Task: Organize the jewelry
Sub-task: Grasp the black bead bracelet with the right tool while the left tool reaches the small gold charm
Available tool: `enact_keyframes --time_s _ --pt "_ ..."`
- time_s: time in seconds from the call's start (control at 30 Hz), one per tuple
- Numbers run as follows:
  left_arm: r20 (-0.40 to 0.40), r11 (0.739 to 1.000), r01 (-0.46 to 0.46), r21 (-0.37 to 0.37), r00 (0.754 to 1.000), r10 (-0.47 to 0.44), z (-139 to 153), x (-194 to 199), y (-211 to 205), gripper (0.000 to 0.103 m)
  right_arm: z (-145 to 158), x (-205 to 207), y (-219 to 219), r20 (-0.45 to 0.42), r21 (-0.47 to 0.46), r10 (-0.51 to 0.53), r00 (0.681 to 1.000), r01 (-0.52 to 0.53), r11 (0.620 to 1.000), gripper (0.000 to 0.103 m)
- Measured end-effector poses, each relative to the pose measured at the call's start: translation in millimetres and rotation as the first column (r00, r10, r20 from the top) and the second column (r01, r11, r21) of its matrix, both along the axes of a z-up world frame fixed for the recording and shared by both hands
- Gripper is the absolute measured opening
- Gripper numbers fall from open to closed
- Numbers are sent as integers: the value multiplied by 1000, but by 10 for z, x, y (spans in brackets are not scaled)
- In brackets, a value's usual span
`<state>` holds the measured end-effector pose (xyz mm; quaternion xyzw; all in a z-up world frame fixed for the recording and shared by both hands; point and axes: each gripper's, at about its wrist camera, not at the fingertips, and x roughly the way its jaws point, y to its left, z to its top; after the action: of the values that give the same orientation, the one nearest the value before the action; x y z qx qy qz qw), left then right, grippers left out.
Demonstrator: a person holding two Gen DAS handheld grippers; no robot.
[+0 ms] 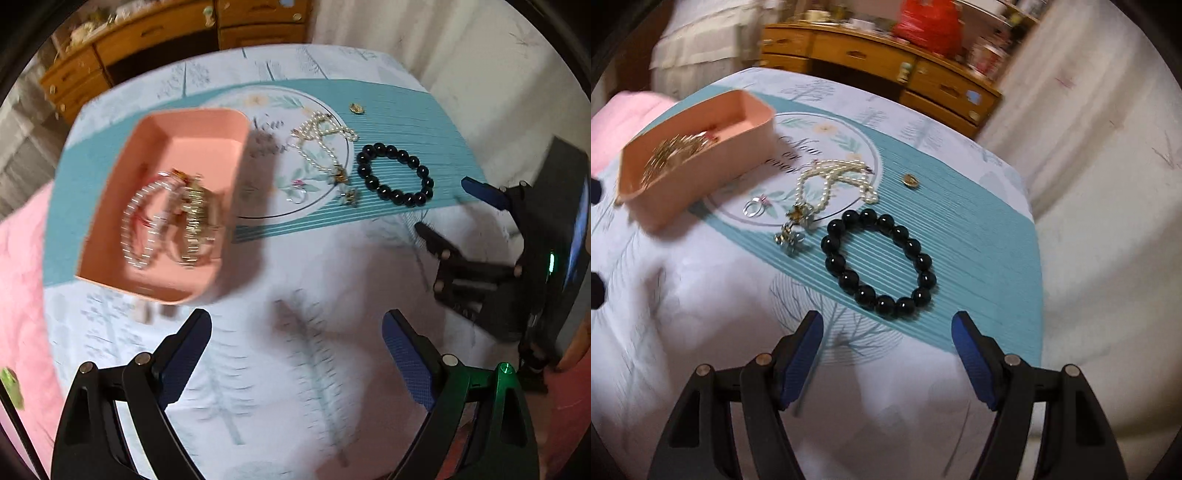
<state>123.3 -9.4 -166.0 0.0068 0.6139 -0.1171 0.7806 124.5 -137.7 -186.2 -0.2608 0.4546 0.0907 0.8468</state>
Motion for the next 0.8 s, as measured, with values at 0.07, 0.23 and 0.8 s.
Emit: enact_keyframes --time_s 0.07,0.23,0.8 --pt "-21 999 -29 -40 999 28 -57 61 -101 92 -43 -14 5 17 -53 74 997 -73 996 72" --pt "27 998 -32 -53 999 33 -122 185 -379 92 -149 5 -71 -10 -93 247 969 -247 964 66" --pt "118 997 -78 1 990 77 -502 631 -630 54 -160 204 -306 -10 49 506 863 -505 862 38"
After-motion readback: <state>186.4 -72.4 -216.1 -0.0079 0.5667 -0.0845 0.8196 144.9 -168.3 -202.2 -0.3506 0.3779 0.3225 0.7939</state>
